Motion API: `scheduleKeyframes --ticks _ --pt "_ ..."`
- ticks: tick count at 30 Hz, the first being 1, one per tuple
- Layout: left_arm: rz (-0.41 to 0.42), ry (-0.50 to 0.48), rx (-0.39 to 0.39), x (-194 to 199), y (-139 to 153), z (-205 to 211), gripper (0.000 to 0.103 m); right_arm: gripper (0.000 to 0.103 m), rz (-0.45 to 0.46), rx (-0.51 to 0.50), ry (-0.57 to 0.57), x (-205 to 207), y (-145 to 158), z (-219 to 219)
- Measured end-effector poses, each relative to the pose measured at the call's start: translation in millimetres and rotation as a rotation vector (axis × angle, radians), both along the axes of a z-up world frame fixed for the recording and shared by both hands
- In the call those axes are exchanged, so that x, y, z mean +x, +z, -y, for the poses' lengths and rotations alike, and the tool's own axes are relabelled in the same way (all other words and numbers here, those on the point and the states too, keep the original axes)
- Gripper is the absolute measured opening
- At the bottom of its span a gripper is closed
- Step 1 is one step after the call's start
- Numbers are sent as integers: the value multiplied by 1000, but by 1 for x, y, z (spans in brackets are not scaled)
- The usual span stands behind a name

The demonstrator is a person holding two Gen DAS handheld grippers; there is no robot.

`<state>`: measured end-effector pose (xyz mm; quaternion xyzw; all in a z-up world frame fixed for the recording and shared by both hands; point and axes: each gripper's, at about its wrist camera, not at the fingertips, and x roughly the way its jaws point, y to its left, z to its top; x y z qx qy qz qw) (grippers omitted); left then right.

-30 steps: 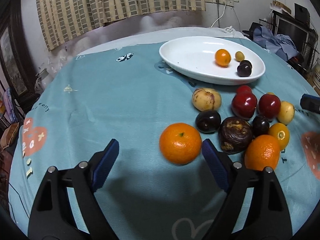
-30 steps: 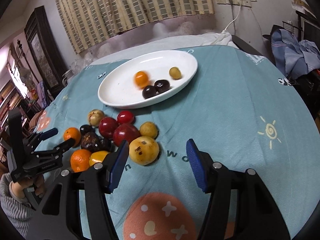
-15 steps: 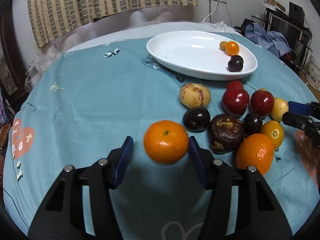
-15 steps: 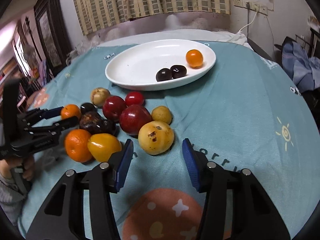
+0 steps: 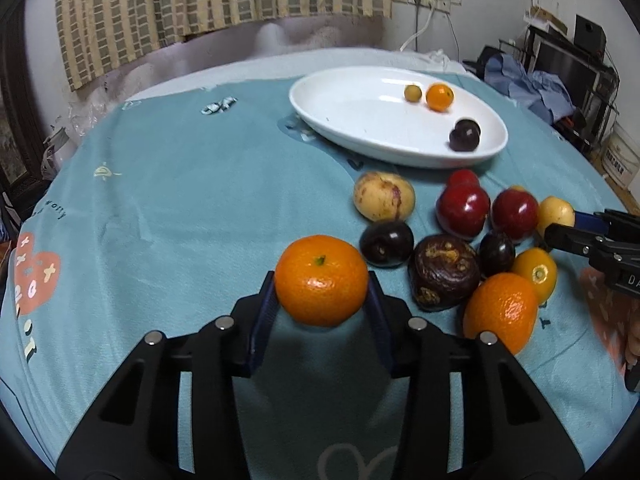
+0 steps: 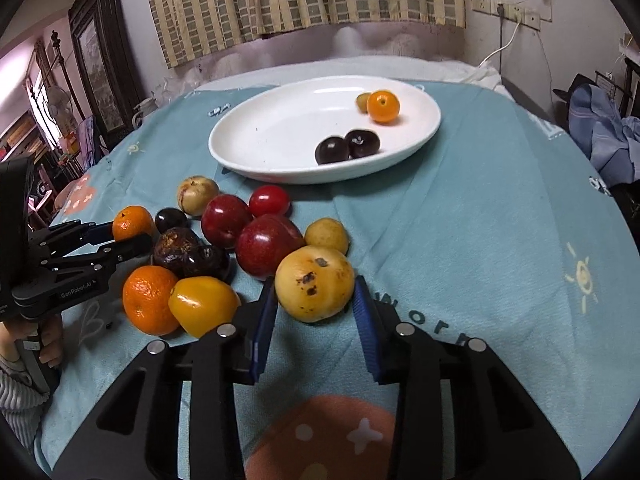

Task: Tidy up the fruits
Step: 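Grasp another mandarin with the left gripper while the right grasps a yellow fruit, then carry both fruits over the white plate and open both grippers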

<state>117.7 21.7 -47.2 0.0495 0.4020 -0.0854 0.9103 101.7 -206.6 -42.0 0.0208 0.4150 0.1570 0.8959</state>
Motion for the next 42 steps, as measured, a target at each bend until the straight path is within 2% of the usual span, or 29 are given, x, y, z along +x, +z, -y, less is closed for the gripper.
scheduleKeyframes --ticks 11,14,19,25,30,31,32,33,36,42 --pt "76 11 -62 -3 29 0 44 38 68 124 -104 -1 26 37" --pt "100 5 -60 11 44 11 44 38 63 170 -109 8 34 41" --pt "129 -2 -74 48 66 33 44 38 82 144 -81 39 56 21" --pt "100 -7 -52 89 53 53 44 38 47 123 -45 87 45 -16" --pt "56 -13 -61 113 34 56 46 41 25 75 -23 109 31 -32" --pt "54 -14 -61 115 32 56 46 53 24 72 -24 109 30 -32" --pt "56 -17 -58 115 31 55 48 61 38 74 -32 109 32 -30" --pt "63 -17 -56 115 31 54 53 61 60 78 -36 108 33 -29" --pt "85 -8 -61 109 36 53 56 61 106 73 -48 102 41 -23" --pt "135 15 -36 85 45 43 66 61 99 119 -70 88 50 -9"
